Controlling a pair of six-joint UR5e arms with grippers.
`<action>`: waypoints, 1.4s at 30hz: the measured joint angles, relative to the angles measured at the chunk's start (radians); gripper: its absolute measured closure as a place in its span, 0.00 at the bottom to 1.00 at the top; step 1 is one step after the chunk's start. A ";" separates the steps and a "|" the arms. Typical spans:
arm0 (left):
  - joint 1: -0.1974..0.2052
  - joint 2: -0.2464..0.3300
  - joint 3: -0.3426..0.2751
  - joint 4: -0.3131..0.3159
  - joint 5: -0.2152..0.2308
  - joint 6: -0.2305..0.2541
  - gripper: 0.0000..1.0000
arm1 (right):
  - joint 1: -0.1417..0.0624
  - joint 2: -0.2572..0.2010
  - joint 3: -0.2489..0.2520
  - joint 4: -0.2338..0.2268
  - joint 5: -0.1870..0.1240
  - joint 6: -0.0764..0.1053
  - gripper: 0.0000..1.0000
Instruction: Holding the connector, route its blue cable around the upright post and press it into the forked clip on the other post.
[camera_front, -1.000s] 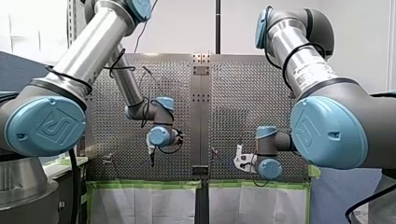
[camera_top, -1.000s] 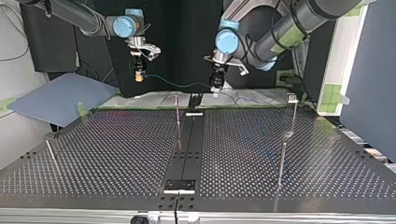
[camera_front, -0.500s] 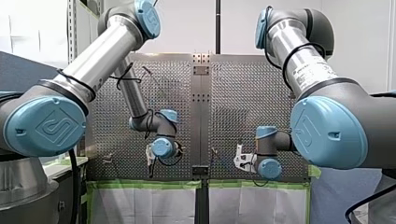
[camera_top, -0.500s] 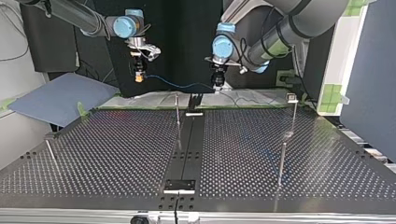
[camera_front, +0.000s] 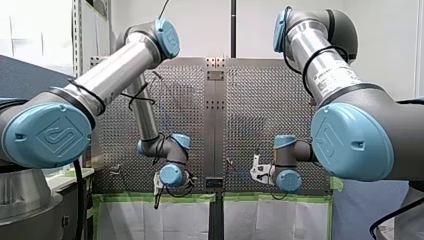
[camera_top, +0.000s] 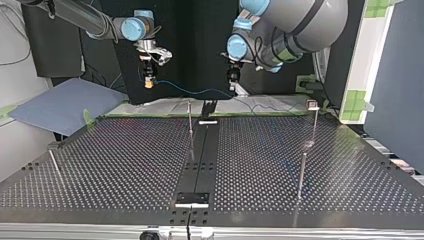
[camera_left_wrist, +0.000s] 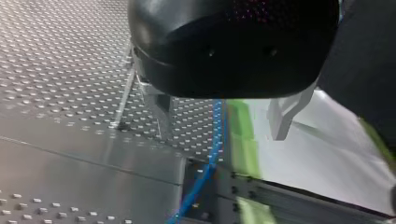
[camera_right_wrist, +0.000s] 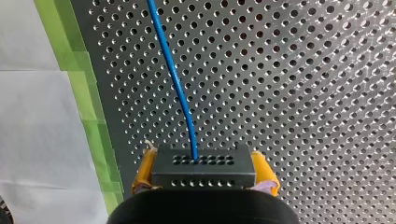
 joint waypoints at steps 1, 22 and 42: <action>-0.001 -0.009 0.003 -0.001 0.001 0.000 0.00 | 0.000 0.000 -0.001 0.001 0.000 0.000 1.00; -0.013 -0.188 0.117 -0.004 0.043 -0.059 0.00 | 0.000 0.000 -0.003 0.005 -0.009 -0.004 1.00; -0.001 -0.086 0.108 0.013 0.061 -0.070 0.00 | 0.000 0.000 -0.005 0.004 -0.027 -0.008 1.00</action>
